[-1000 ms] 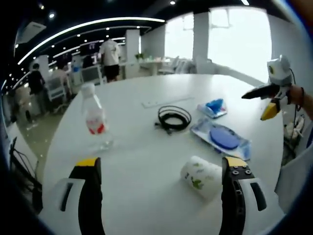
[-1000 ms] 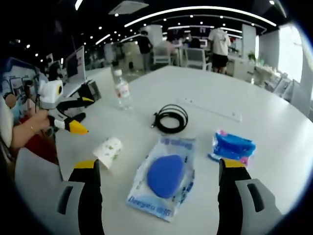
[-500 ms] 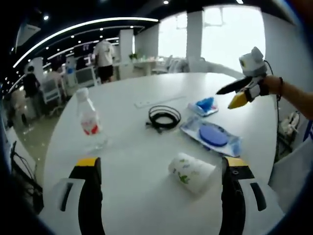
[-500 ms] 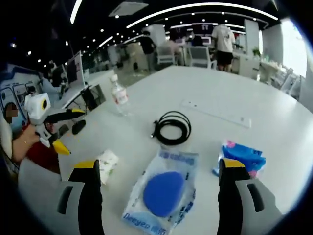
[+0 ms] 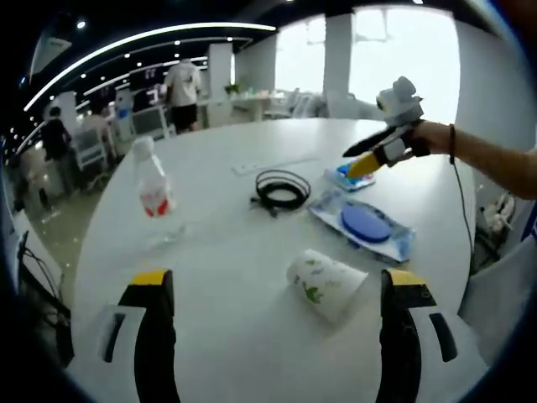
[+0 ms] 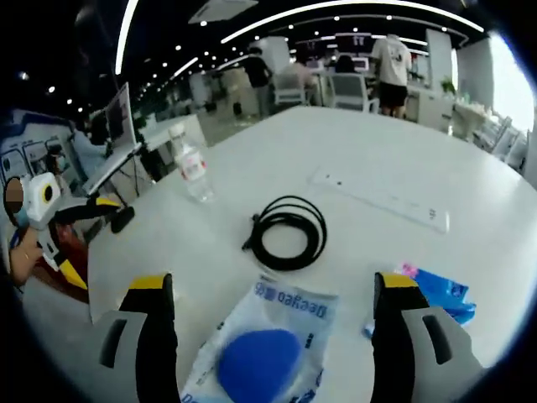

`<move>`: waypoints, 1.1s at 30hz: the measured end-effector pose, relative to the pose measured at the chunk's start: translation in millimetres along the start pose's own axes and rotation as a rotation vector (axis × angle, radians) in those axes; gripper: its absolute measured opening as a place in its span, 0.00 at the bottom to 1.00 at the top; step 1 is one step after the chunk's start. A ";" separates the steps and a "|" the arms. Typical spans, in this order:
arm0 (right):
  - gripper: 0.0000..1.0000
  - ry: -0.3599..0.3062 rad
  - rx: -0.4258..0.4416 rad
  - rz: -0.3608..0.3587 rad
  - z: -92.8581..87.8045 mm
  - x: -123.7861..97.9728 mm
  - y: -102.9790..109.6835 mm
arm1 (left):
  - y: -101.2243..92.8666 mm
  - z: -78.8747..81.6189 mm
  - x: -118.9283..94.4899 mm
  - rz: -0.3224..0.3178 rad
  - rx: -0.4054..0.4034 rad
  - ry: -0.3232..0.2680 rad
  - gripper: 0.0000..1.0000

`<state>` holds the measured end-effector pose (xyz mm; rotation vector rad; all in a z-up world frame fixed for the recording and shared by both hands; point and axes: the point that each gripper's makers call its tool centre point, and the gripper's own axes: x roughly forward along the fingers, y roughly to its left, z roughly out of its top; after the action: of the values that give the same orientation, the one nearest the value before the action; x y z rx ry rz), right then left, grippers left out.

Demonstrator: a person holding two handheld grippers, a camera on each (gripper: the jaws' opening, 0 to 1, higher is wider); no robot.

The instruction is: Arrange the tabletop items into an orderly group along one side of the table until the central work area is clear of visible clutter.

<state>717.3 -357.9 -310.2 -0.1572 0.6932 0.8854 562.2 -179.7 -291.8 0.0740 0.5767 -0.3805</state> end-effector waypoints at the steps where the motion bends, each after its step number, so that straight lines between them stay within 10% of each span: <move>1: 0.96 0.002 0.003 -0.003 -0.1 3.1 -1.8 | -0.4 -1.0 -0.2 -0.001 0.001 0.003 0.99; 17: 0.81 0.026 -0.067 -0.068 2.4 61.1 -16.5 | 4.3 -8.8 -5.7 0.017 0.004 0.020 0.99; 33: 0.57 0.081 0.045 -0.168 -15.9 95.0 -42.2 | 4.0 -22.8 -4.5 0.004 0.000 0.063 0.98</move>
<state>782.6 -328.7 -387.3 -0.2093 0.7636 0.7056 548.4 -170.5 -308.6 0.0871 0.6386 -0.3754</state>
